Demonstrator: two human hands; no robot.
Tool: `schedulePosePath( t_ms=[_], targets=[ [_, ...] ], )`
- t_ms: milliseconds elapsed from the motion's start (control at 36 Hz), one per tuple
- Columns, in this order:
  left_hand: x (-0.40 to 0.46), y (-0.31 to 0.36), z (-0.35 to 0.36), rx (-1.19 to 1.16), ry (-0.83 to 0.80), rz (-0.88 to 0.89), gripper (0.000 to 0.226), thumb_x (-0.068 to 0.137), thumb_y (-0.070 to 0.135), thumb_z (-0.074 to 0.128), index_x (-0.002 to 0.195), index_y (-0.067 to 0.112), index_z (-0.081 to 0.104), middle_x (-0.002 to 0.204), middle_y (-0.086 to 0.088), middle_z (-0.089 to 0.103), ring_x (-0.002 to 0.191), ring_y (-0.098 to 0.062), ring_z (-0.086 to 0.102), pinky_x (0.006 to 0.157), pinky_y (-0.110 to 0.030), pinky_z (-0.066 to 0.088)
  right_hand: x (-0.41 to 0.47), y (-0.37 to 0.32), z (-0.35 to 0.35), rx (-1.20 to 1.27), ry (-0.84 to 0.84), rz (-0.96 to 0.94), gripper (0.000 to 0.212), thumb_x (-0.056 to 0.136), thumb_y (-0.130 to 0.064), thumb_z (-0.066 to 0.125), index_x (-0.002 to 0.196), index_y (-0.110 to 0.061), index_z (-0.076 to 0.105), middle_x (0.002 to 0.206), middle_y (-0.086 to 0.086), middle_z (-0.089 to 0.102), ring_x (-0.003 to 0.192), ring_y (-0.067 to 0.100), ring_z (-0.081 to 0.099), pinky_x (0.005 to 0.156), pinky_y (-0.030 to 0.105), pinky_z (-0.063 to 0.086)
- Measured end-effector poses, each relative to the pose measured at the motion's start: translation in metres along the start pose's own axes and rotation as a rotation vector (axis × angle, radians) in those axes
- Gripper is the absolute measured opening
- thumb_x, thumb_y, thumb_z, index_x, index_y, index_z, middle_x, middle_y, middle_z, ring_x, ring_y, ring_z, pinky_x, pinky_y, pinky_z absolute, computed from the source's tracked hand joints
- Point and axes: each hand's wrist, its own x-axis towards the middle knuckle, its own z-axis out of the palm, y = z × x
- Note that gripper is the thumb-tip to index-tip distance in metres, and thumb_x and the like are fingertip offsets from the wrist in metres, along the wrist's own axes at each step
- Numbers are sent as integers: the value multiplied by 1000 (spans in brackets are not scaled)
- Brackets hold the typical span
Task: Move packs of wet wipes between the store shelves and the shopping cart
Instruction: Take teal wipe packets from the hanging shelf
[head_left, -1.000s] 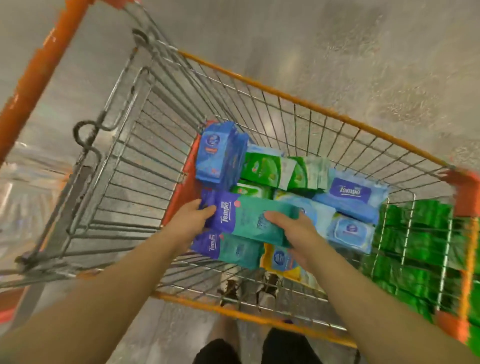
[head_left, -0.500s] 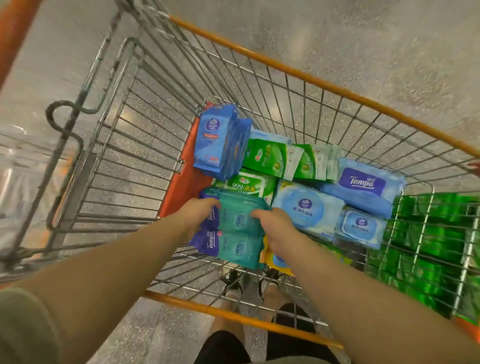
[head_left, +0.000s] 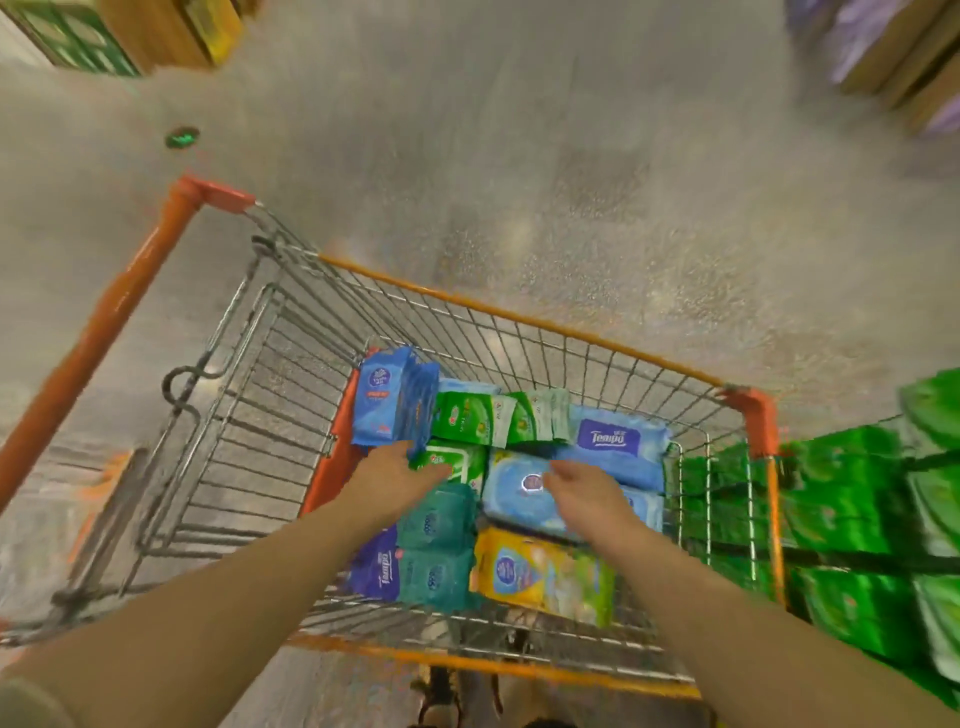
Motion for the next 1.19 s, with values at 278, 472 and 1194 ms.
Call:
schedulePosePath(
  t_ms=[278,472,1194],
  targets=[
    [-57,100,-42,342,162,447,91,87,71,51,157,20,25,165,-5,21,151,-22,19,122,-36,18,-92,-6,-106,-300,222,-193,51,104,-53,44,146,-26,55,151,1,53,129,23,57,98,29,45],
    [-95,135,-56,431,166,693,95,84,81,40,158,23,23,165,-2,20,150,-22,22,122,-41,22,-157,1,-135,-325,461,-148,58,99,-60,45,150,-32,48,155,-2,48,134,23,54,107,29,42],
    [-407,203,77,776,-125,1543,91,78,81,49,154,34,31,162,-4,28,148,-25,27,117,-45,31,-539,176,-52,-86,1065,410,56,97,-65,46,148,-41,47,160,-6,41,146,20,40,120,34,31]
  ],
)
